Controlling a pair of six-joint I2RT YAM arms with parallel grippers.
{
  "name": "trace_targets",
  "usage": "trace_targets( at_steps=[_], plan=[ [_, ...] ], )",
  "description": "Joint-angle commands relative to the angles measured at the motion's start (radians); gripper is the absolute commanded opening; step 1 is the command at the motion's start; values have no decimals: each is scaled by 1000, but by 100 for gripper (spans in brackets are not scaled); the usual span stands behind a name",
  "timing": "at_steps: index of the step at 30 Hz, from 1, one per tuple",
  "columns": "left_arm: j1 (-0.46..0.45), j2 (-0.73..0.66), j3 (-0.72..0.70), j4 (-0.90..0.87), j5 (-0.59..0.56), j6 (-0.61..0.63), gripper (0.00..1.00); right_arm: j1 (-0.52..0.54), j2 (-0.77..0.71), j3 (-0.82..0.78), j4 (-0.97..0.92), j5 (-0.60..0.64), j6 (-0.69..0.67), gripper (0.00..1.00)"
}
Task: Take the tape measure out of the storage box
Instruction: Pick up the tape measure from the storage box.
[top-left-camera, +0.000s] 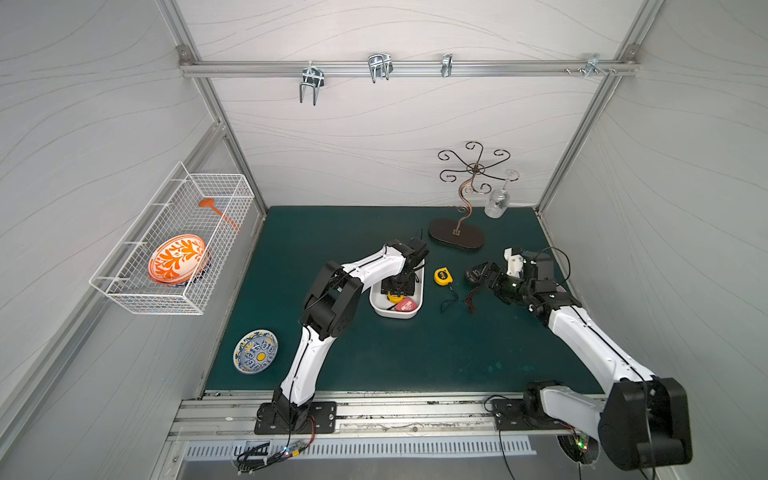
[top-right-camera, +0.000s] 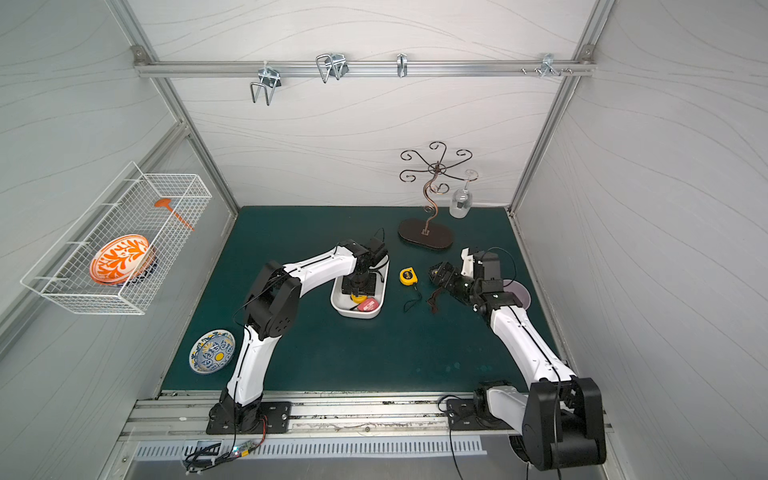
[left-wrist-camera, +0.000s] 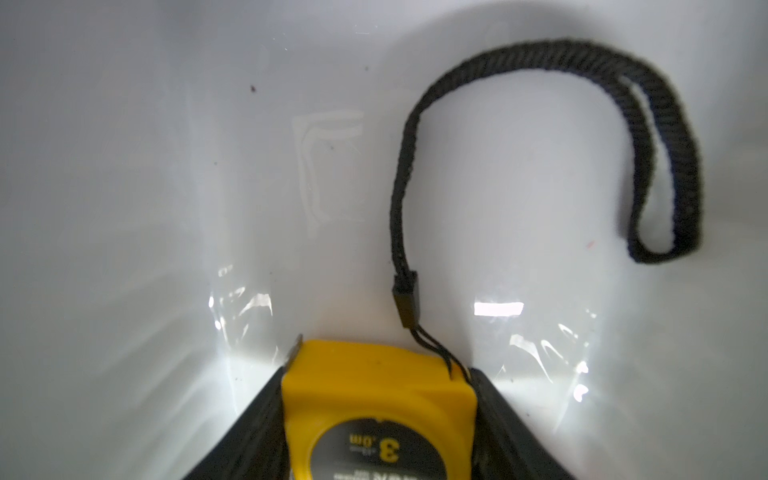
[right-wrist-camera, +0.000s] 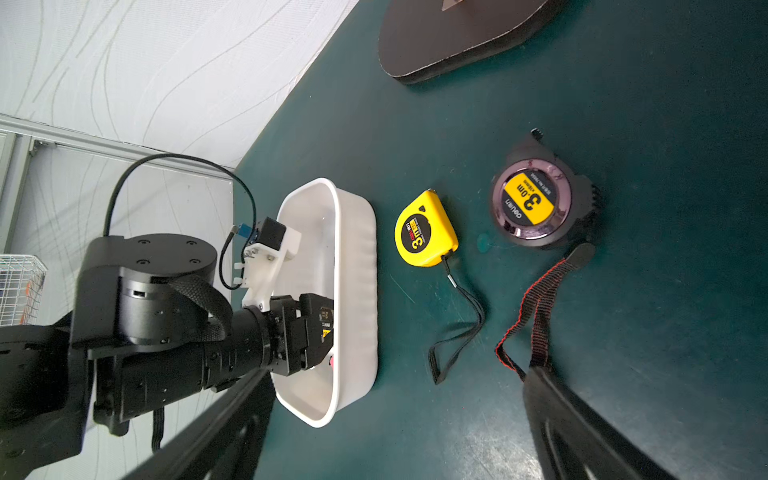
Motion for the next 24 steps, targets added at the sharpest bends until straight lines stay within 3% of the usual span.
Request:
trace_targets(
  at_steps=[1,8,24],
  plan=[
    [20,-68,34,-8,-4,-2,0,-6,-10,-23,22,-32,-8,99],
    [55,-216,3,34,3,-64,0,43,6,-40,101,-62,-34,99],
    [74,-528,-167,260,229,-342,0,401,61,-43,427,100,-59,99]
  ],
)
